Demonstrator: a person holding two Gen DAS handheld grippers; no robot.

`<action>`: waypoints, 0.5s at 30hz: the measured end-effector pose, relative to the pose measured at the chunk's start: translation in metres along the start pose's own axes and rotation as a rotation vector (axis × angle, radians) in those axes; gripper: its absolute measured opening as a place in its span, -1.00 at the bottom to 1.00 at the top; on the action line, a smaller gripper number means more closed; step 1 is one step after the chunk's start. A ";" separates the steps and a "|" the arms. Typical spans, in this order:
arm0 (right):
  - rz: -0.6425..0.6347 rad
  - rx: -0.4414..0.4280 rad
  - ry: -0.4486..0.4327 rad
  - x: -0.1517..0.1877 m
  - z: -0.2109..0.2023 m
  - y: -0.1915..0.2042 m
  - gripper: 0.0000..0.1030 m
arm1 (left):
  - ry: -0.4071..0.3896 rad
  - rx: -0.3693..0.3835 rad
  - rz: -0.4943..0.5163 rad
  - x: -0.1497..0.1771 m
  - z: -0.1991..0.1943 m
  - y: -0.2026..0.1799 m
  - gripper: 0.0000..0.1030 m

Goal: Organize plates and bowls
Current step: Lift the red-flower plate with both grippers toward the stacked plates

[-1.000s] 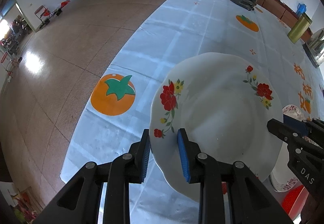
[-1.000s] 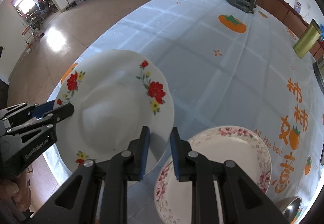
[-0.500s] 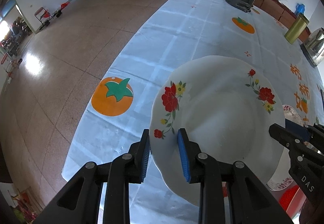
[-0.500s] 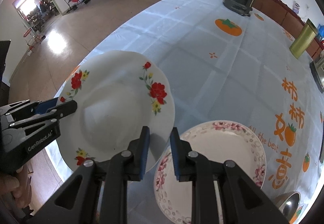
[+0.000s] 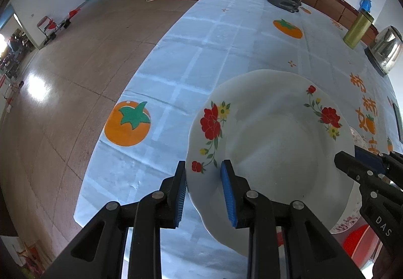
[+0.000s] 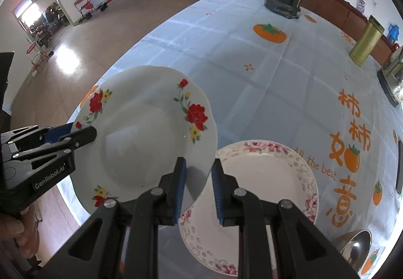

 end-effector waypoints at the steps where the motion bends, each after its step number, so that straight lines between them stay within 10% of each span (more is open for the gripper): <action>1: 0.002 0.002 -0.001 0.001 -0.001 -0.002 -0.60 | 0.000 0.001 0.002 0.000 -0.001 -0.002 -0.43; 15: 0.040 0.031 -0.022 0.014 -0.020 -0.025 -0.60 | -0.011 0.024 0.052 0.002 -0.010 -0.033 -0.42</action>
Point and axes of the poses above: each gripper's, at about its wrist camera, not at the fingertips, and z roughly the way its jaws point, y to its left, x to its underside, the point moved 10 cm from there along z, roughly the way its jaws point, and after that the axes turned 13 degrees about -x, right-handed, at the moved point
